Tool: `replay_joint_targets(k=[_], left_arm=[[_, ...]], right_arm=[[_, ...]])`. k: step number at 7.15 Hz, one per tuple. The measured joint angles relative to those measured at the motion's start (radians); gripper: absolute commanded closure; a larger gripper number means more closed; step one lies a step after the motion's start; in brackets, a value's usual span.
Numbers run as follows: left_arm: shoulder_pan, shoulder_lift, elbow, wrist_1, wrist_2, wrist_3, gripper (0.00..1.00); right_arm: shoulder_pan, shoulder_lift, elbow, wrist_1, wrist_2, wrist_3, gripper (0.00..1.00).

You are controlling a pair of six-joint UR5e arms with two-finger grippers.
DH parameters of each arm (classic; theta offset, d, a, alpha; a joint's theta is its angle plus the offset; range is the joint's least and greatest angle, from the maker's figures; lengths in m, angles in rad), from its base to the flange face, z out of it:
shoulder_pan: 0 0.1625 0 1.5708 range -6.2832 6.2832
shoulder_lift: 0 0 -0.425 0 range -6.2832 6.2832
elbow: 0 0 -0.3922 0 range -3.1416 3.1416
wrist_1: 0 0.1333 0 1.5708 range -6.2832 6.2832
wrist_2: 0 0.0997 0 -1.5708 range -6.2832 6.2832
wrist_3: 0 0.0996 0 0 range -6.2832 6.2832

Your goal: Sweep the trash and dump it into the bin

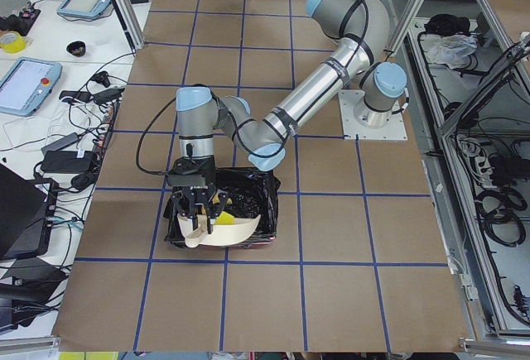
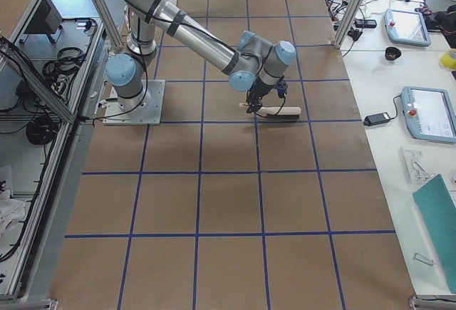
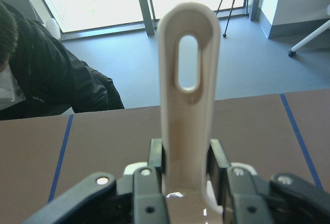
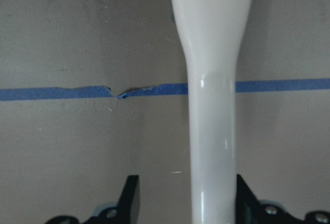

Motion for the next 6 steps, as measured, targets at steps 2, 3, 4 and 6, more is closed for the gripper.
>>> replay_joint_targets(k=[2,3,4,6], left_arm=[[-0.012,0.015,-0.014,0.008,0.023,0.000,1.00],[-0.020,0.020,-0.020,0.009,0.040,0.000,1.00],[-0.032,0.028,-0.027,0.013,0.055,-0.001,1.00],[-0.043,0.035,-0.038,0.024,0.066,-0.001,1.00]], right_arm=[[0.000,0.000,0.000,0.000,0.000,0.000,0.01],[0.000,0.000,0.000,0.000,0.000,0.000,0.01],[0.000,0.000,0.000,0.001,0.000,0.001,0.01],[0.000,-0.008,-0.001,0.003,0.000,0.005,0.00]])
